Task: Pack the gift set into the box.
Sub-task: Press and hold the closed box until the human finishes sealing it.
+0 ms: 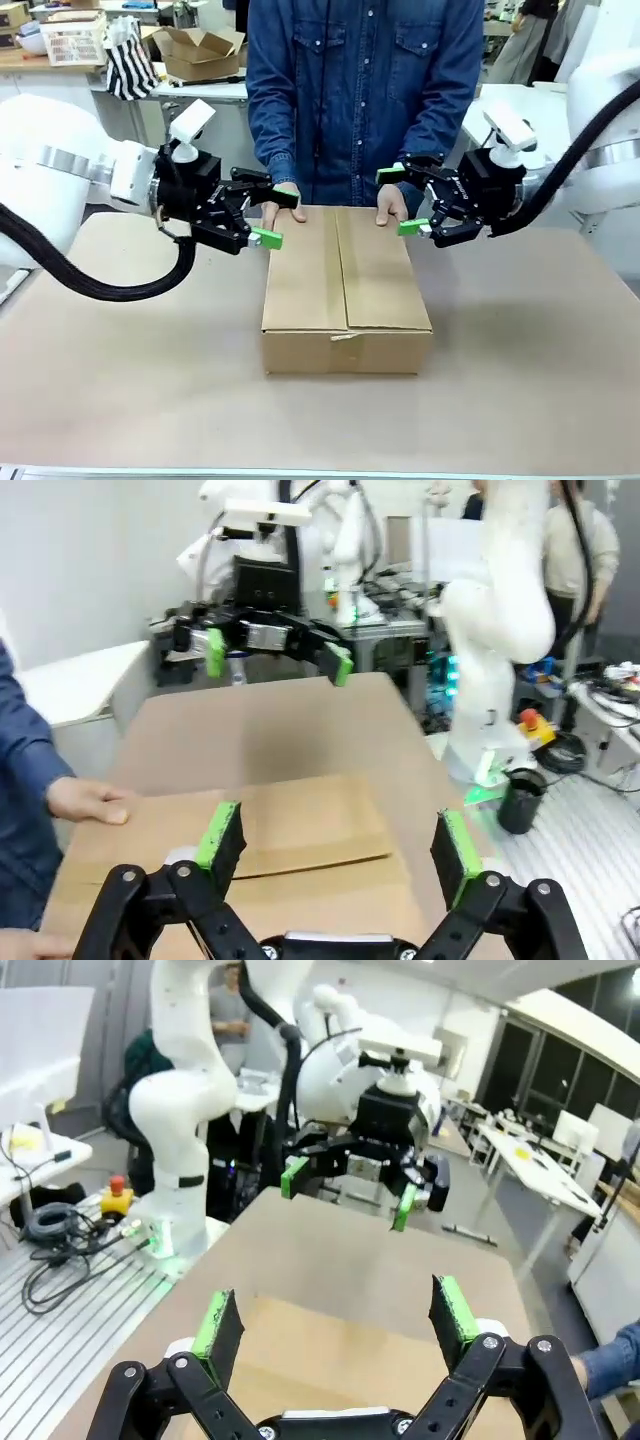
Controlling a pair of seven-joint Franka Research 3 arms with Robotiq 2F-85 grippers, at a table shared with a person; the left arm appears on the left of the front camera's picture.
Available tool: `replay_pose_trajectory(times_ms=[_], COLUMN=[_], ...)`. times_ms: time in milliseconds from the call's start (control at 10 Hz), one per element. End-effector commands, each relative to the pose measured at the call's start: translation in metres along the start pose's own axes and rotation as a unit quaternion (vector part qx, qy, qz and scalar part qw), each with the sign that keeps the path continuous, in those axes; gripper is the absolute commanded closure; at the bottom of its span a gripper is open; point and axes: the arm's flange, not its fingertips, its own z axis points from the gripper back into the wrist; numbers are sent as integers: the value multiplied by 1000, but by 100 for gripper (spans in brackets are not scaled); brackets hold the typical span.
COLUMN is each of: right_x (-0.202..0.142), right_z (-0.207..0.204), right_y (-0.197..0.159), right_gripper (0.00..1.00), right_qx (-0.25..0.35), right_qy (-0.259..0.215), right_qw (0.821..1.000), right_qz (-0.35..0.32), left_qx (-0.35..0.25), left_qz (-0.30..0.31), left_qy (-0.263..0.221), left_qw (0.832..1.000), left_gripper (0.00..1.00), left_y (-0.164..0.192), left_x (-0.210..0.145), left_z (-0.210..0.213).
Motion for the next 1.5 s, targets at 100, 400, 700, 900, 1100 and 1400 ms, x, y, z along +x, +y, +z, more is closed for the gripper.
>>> replay_pose_trajectory(times_ms=[100, 400, 700, 900, 1100, 1400], right_x=[-54, -72, -87, -94, -107, -119], right_z=[-4, -4, -3, -2, 2, 5], right_y=[3, 6, 4, 3, -3, -8], right_gripper=[0, 0, 0, 0, 0, 0], right_qx=[-5, -3, -10, -15, -26, -22], right_qy=[67, 120, 163, 159, 165, 163], right_qw=[996, 989, 980, 980, 978, 978], right_qz=[-54, -91, -116, -121, -122, -124], left_qx=[150, 138, 95, 72, 70, 70], left_qz=[-72, -52, -24, 2, 16, 29], left_qy=[70, 97, 95, 76, 77, 77], left_qw=[984, 984, 991, 994, 994, 994], left_gripper=[0, 0, 0, 0, 0, 0], left_y=[6, 11, 19, 20, 21, 23], left_x=[-55, -90, -112, -119, -124, -127], left_z=[-24, -35, -39, -39, -37, -35])
